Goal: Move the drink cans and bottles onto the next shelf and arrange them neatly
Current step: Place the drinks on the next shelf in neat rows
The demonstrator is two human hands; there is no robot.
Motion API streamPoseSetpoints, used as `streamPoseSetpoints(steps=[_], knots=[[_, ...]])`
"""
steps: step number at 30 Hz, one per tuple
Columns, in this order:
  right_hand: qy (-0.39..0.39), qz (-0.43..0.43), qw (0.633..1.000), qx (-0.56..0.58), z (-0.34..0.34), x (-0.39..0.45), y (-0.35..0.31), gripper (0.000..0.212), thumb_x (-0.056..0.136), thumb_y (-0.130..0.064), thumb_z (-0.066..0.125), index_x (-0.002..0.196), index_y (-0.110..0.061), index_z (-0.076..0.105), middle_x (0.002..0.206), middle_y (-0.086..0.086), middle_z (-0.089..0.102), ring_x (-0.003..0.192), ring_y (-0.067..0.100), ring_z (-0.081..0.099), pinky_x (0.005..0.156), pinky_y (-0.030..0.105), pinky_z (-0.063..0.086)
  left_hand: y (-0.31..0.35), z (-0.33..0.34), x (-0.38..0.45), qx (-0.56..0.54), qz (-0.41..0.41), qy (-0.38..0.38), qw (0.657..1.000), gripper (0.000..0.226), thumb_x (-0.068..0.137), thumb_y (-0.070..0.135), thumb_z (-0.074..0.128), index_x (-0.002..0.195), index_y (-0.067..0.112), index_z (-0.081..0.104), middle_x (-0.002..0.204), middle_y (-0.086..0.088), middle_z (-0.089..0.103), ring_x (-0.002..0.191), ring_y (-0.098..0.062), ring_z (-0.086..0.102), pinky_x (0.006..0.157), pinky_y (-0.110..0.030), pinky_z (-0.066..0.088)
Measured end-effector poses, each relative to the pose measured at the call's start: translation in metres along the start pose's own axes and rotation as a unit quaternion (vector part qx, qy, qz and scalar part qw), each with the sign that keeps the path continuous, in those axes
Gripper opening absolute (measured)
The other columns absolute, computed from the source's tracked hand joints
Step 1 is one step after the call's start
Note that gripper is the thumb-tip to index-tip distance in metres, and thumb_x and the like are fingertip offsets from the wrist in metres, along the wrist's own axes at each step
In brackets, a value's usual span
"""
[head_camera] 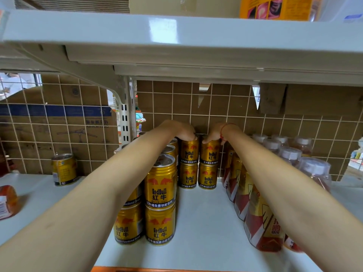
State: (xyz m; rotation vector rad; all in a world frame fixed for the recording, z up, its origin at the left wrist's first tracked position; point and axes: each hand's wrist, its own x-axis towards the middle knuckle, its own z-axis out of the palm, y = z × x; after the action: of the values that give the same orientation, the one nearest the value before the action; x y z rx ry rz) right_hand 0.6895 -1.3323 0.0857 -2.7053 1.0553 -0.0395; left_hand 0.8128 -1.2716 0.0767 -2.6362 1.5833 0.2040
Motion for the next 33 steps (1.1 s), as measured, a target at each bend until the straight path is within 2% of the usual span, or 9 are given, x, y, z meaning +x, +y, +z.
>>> streamPoseSetpoints(steps=[4,8,11,15,18,23,26,29,33], knots=[[0.005,0.007,1.0,-0.005,0.005,-0.006,-0.001,0.049,0.095,-0.031,0.052,0.134,-0.002,0.045,0.137,0.017,0.048,0.122,0.03,0.05,0.096,0.039,0.041,0.001,0.003,-0.002,0.013,-0.008,0.008,1.0,0.049,0.1,0.043,0.033,0.141,0.016,0.04,0.14,-0.01,0.046,0.123,-0.028,0.047,0.103,-0.045,0.041],[0.016,0.017,1.0,-0.014,0.008,-0.012,-0.001,0.05,0.097,-0.035,0.048,0.133,-0.001,0.045,0.135,0.018,0.05,0.125,0.034,0.047,0.102,0.05,0.034,0.004,0.004,-0.01,0.03,-0.014,0.025,0.999,0.047,0.101,0.04,0.032,0.138,0.011,0.043,0.138,-0.012,0.047,0.122,-0.029,0.048,0.103,-0.043,0.041],[0.018,0.017,1.0,-0.014,0.008,-0.017,-0.001,0.049,0.098,-0.035,0.047,0.133,0.0,0.046,0.136,0.018,0.05,0.125,0.034,0.047,0.103,0.05,0.033,0.004,0.004,-0.015,0.036,-0.011,0.027,0.999,0.04,0.102,0.031,0.035,0.134,0.01,0.045,0.133,-0.013,0.05,0.117,-0.029,0.051,0.1,-0.042,0.043],[0.012,0.005,1.0,-0.008,0.005,-0.021,-0.001,0.045,0.098,-0.034,0.047,0.129,-0.001,0.049,0.13,0.018,0.054,0.112,0.03,0.054,0.09,0.038,0.042,-0.001,0.006,-0.019,0.042,-0.012,0.04,0.998,0.042,0.1,0.022,0.037,0.141,0.014,0.038,0.14,-0.013,0.045,0.123,-0.029,0.047,0.102,-0.043,0.042],[0.011,0.011,1.0,0.004,0.006,-0.021,-0.001,0.045,0.098,-0.034,0.047,0.129,-0.001,0.049,0.13,0.017,0.054,0.117,0.03,0.053,0.091,0.038,0.042,-0.003,0.009,-0.02,0.026,-0.006,0.05,0.998,0.044,0.1,0.021,0.037,0.144,0.013,0.035,0.144,-0.013,0.042,0.128,-0.029,0.044,0.104,-0.042,0.039],[0.039,0.02,0.999,0.022,0.015,-0.027,0.001,0.041,0.102,-0.03,0.038,0.13,-0.003,0.047,0.136,0.017,0.048,0.126,0.032,0.046,0.103,0.041,0.035,0.001,0.011,-0.027,-0.012,0.003,0.063,0.998,0.036,0.102,0.023,0.034,0.132,0.008,0.047,0.124,-0.011,0.054,0.105,-0.022,0.051,0.088,-0.033,0.042],[0.062,-0.002,0.998,0.024,0.019,-0.03,0.0,0.035,0.102,-0.024,0.035,0.123,-0.002,0.051,0.13,0.014,0.053,0.12,0.028,0.05,0.095,0.035,0.038,0.005,0.011,-0.035,-0.022,-0.001,0.086,0.996,0.035,0.102,0.024,0.036,0.128,0.005,0.051,0.119,-0.013,0.056,0.1,-0.022,0.052,0.082,-0.03,0.041],[0.075,-0.031,0.996,0.03,0.023,-0.027,-0.002,0.032,0.101,-0.024,0.04,0.121,-0.004,0.054,0.123,0.013,0.057,0.112,0.026,0.055,0.082,0.029,0.04,0.007,0.013,-0.046,-0.026,-0.003,0.111,0.993,0.036,0.102,0.026,0.037,0.127,0.004,0.051,0.124,-0.014,0.056,0.108,-0.025,0.053,0.082,-0.03,0.04],[0.113,-0.072,0.991,0.012,0.031,-0.036,-0.002,0.03,0.097,-0.026,0.044,0.116,-0.008,0.058,0.114,0.013,0.062,0.101,0.025,0.059,0.078,0.03,0.043,0.009,0.016,-0.07,-0.026,0.002,0.163,0.986,0.039,0.1,0.027,0.041,0.133,0.008,0.047,0.132,-0.014,0.053,0.115,-0.028,0.052,0.084,-0.032,0.042]])
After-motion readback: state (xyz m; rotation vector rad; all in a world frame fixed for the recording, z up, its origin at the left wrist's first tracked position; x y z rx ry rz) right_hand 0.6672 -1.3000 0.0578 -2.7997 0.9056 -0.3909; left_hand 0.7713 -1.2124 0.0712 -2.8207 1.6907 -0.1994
